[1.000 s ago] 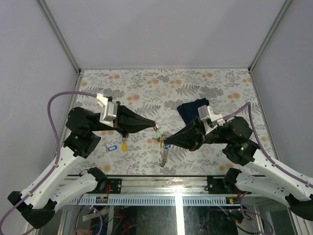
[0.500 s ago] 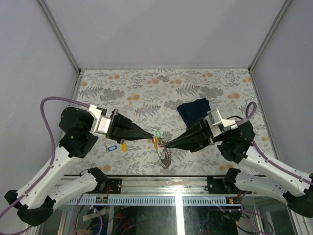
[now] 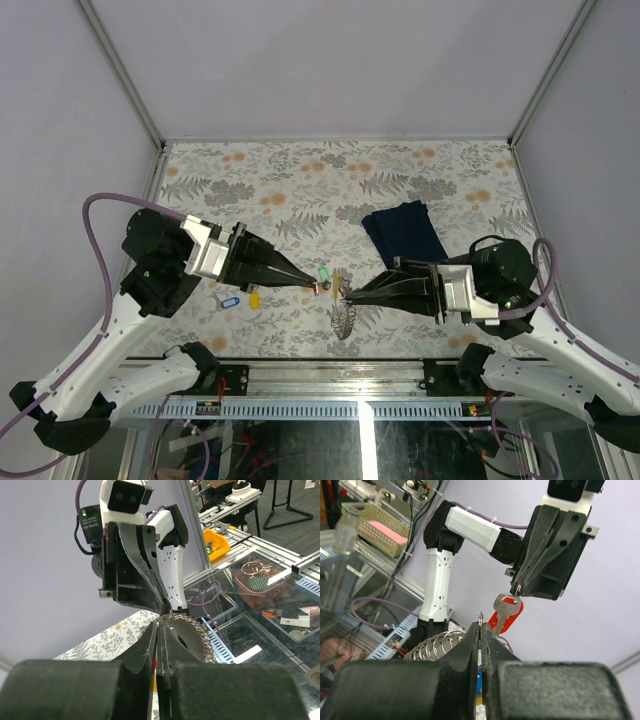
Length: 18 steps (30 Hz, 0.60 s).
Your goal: Put the keys on the keyring
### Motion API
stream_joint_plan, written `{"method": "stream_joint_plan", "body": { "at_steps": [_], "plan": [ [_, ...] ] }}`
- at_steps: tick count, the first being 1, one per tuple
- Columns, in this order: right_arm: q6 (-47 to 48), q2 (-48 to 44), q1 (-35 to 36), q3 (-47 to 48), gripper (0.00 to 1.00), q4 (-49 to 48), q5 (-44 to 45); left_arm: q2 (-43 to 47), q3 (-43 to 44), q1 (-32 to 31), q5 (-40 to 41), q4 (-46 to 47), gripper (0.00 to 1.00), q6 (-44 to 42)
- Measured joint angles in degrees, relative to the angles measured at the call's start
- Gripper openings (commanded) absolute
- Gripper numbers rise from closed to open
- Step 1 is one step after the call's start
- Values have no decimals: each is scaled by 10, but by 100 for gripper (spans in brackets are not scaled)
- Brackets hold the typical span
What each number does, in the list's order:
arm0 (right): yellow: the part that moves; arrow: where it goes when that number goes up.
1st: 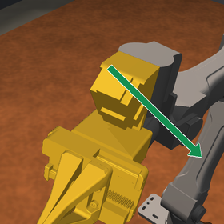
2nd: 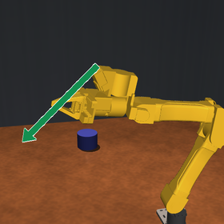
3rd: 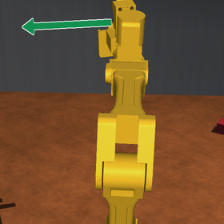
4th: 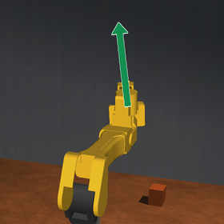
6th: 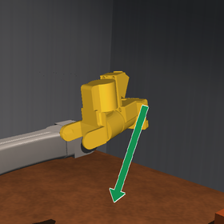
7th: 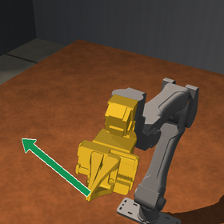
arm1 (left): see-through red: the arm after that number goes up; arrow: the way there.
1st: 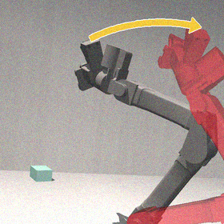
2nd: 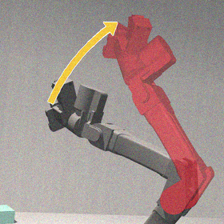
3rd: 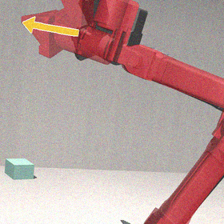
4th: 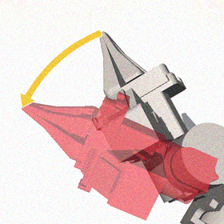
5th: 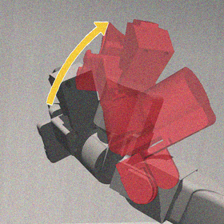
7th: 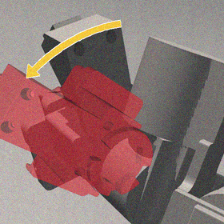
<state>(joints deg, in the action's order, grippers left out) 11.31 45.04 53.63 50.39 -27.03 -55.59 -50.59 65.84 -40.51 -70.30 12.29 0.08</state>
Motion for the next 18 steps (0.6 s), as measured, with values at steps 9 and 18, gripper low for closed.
{"method": "stream_joint_plan", "body": {
  "at_steps": [9, 18],
  "plan": [
    [145, -10, 0, 46, 0, 145, -9, -16, 4, -10, -6, -13, 0, -9],
    [107, 11, 0, 66, 0, 154, -9, -17, 10, -15, -7, -17, 0, -14]
  ]
}}
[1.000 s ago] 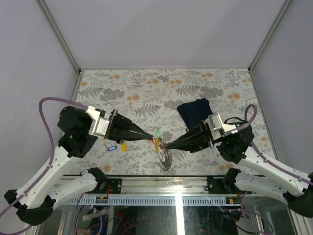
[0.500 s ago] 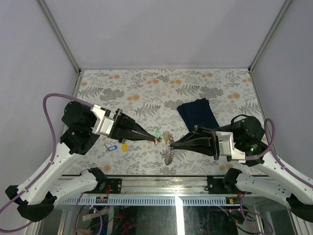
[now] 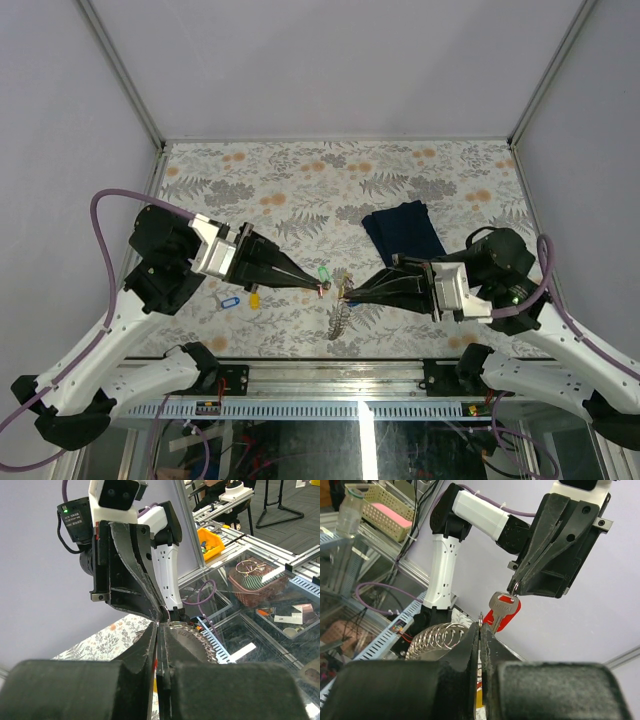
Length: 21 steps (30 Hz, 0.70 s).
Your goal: Put the keys on the keyring
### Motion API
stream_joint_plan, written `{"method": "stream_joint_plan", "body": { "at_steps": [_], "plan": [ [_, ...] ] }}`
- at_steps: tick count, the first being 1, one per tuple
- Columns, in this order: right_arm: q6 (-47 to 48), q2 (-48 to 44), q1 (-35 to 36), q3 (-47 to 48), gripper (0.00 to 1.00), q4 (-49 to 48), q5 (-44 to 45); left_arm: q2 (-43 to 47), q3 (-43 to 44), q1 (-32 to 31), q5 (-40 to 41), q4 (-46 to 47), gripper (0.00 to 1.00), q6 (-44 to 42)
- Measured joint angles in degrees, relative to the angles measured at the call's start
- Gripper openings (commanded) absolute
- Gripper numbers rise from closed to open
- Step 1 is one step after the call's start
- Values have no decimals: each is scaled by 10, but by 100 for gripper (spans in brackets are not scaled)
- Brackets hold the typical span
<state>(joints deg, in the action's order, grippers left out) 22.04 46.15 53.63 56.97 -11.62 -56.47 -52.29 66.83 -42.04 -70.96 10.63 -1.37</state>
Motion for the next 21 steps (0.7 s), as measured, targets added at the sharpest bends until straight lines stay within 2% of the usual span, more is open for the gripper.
{"method": "stream_joint_plan", "body": {
  "at_steps": [7, 17, 21],
  "plan": [
    [-88, 2, 0, -17, 0, -90, 4, 0, 1, 0, 0, -1, 0, -1],
    [-56, 0, 0, -64, 0, -152, 19, -1, 9, -3, 0, -13, 0, -13],
    [-93, 7, 0, -66, 0, -164, 33, -1, 10, -3, 1, -30, 0, -26]
  ]
}}
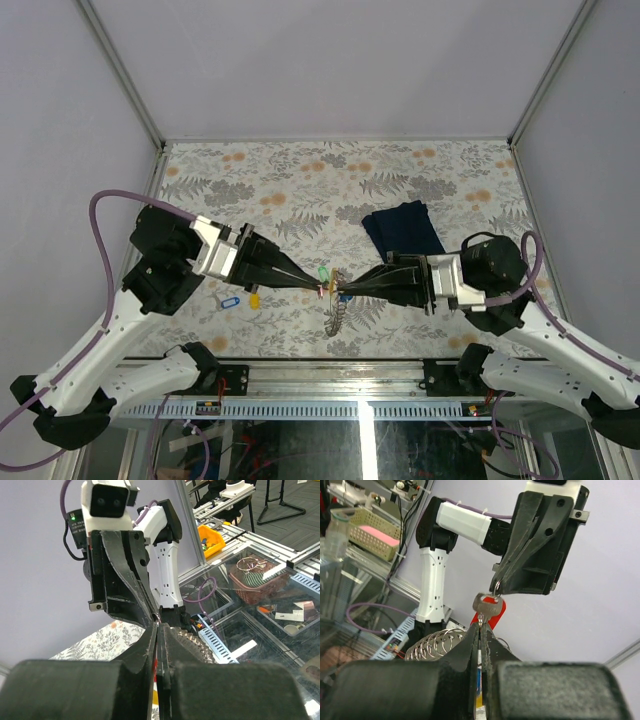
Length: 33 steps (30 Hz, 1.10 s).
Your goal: Put the keys on the keyring
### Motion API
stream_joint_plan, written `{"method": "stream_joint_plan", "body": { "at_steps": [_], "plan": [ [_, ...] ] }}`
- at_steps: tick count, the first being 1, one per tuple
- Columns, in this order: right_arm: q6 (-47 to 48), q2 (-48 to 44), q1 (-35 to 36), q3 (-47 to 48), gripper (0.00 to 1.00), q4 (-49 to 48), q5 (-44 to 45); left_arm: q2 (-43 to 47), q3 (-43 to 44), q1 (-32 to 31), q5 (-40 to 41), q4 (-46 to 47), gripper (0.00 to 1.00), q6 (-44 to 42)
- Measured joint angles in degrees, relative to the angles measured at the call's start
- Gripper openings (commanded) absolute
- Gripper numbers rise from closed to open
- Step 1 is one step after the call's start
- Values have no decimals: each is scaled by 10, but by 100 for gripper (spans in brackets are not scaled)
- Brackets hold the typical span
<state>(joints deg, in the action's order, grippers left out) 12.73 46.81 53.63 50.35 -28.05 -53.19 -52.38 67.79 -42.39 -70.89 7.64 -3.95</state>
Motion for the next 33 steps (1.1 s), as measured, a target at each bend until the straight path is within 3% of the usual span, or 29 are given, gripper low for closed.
{"method": "stream_joint_plan", "body": {
  "at_steps": [5, 13, 20, 33],
  "plan": [
    [-93, 11, 0, 30, 0, 11, 24, 3, 0, 0, 9, -14, 0, -11],
    [-264, 13, 0, 21, 0, -68, 43, 17, -1, 0, 30, -6, 0, -10],
    [-445, 54, 0, 9, 0, -199, 61, 32, -29, 0, 54, 73, 0, 31],
    [-537, 82, 0, 7, 0, -231, 111, 32, -36, -3, 61, 109, 0, 52]
  ]
}}
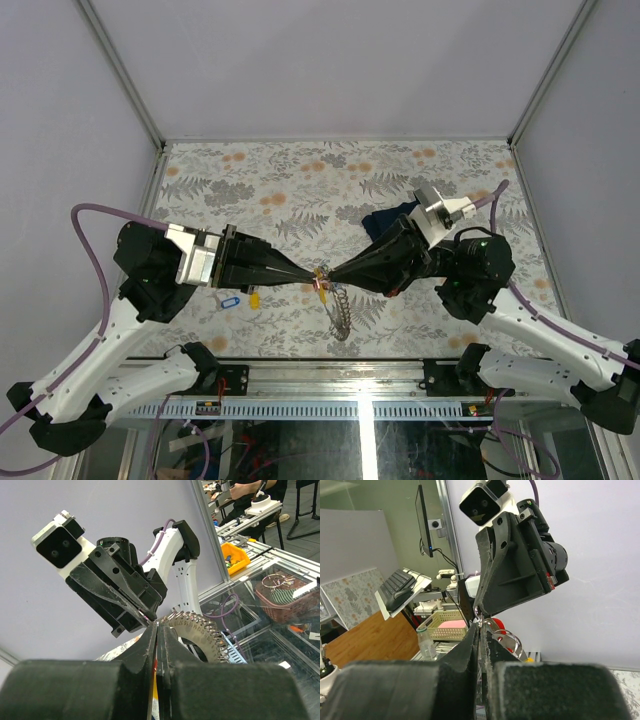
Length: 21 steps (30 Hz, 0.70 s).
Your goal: Put the keys on the keyring
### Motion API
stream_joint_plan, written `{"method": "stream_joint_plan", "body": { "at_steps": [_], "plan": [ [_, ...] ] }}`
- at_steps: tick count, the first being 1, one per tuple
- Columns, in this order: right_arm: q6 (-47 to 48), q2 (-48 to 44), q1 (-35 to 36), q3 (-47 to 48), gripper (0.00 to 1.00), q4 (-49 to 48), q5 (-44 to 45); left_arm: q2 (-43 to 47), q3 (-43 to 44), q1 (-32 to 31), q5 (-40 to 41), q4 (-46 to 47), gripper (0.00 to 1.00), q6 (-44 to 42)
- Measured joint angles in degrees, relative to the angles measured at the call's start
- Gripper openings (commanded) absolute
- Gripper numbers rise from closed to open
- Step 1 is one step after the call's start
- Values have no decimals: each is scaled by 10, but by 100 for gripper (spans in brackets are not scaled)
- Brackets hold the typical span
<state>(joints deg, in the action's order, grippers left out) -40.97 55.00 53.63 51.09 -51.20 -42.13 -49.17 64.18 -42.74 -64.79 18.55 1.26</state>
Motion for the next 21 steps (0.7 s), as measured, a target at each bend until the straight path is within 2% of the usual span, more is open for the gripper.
{"method": "stream_joint_plan", "body": {
  "at_steps": [21],
  "plan": [
    [-32, 17, 0, 0, 0, -5, -10, 0, 0, 0, 8, 0, 0, 0]
  ]
}}
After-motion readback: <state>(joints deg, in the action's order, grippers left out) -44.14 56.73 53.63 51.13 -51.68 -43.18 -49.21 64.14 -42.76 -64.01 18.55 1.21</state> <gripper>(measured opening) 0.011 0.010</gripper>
